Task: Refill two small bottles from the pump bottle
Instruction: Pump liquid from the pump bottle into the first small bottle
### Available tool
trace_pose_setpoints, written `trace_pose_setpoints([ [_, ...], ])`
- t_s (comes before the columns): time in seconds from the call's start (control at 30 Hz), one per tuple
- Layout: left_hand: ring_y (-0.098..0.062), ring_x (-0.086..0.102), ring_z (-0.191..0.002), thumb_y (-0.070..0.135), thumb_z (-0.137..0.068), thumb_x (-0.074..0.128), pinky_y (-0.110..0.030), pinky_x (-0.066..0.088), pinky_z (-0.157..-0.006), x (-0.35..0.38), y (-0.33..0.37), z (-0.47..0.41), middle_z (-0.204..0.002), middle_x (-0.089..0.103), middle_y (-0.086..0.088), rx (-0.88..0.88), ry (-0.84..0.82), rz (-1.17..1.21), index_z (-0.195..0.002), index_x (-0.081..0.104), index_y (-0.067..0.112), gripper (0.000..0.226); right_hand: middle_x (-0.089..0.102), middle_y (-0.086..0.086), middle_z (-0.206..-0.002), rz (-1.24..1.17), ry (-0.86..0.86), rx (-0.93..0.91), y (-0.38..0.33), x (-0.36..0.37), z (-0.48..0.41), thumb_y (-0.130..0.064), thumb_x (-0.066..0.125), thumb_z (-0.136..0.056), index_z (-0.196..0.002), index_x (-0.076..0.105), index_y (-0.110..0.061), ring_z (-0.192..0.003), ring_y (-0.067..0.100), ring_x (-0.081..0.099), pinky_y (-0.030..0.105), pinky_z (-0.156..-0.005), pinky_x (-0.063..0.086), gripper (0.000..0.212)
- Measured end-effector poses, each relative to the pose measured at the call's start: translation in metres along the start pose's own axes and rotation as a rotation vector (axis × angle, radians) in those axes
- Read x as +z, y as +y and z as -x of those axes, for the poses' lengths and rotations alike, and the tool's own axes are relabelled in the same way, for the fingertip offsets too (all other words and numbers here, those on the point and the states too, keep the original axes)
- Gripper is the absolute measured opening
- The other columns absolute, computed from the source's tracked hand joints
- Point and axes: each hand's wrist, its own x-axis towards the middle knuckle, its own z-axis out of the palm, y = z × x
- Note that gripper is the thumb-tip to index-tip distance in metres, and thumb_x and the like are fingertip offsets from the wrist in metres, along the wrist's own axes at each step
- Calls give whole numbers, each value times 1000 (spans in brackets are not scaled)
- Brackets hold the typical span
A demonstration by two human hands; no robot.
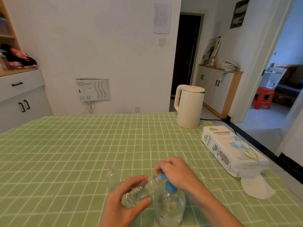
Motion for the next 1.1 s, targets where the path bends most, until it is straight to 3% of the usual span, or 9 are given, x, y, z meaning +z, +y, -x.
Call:
trace_pose_setpoints([
  [0.1, 2, 74, -108, 7, -68, 97, -6, 50, -93, -1, 3, 1, -108, 80, 24, -6, -1, -2, -118, 70, 49, 71, 66, 20, -87, 25, -12, -5, -1, 0, 0, -28, 58, -94, -92, 67, 9, -77, 23, 59, 41, -81, 53, 37],
  [0.2, 1, 74, -108, 23, -67, 96, -7, 50, -94, -1, 6, 1, -109, 80, 23, -5, 12, 6, -118, 70, 50, 63, 74, 24, -114, 29, -7, 5, -1, 1, -1, -27, 58, -94, -105, 70, 9, -105, 40, 70, 50, -100, 54, 39],
  [0.33, 0, 74, -109, 41, -65, 86, -6, 49, -94, -1, 9, 2, -110, 80, 21, -39, 20, 66, -116, 72, 48, 53, 82, 0, -96, 16, -11, 14, 4, 6, -6, -24, 59, -98, -86, 83, -11, -98, 18, 74, 31, -89, 55, 29],
  [0.4, -2, 74, -110, 39, -67, 87, -7, 49, -95, -1, 7, 3, -111, 80, 20, -38, 21, 59, -117, 73, 47, 52, 81, -9, -94, 23, -12, 16, 4, 8, -5, -22, 59, -98, -81, 83, -22, -97, 9, 72, 26, -86, 53, 29],
  [0.57, -4, 74, -111, 6, -71, 95, -10, 51, -96, 2, 4, 5, -113, 80, 17, -45, 2, 31, -117, 72, 45, 65, 82, -6, -94, 29, -7, 7, 4, 8, -1, -22, 59, -98, -87, 84, -19, -99, 13, 74, 36, -98, 56, 28],
  [0.7, -1, 72, -113, 20, -71, 96, -9, 50, -97, 0, 11, 6, -116, 78, 21, -58, 12, 60, -117, 73, 45, 57, 82, 3, -101, 5, -8, 9, 1, 4, 1, -24, 59, -98, -93, 84, -10, -105, 20, 74, 38, -99, 55, 28],
  [0.83, 0, 72, -112, 9, -74, 94, -12, 51, -100, -4, 14, 5, -115, 78, 22, -78, 10, 61, -118, 74, 38, 57, 73, 24, -117, 8, 3, -23, -1, 0, 1, -29, 60, -96, -108, 71, 8, -107, 40, 72, 52, -103, 53, 41],
  [0.93, -2, 72, -113, 11, -76, 93, -11, 49, -100, -6, 15, 4, -115, 78, 19, -72, 0, 70, -120, 73, 35, 54, 73, 22, -117, 30, -6, -34, -1, -1, -4, -32, 61, -92, -107, 70, 7, -81, 21, 65, 41, -88, 57, 43],
  [1.1, -2, 72, -115, 27, -76, 91, -11, 49, -101, -5, 17, 3, -118, 77, 20, -52, 2, 108, -123, 72, 33, 51, 81, -10, -98, -28, -27, 4, 3, 0, -8, -33, 58, -95, -89, 83, -18, -95, 2, 71, 25, -78, 51, 30],
])
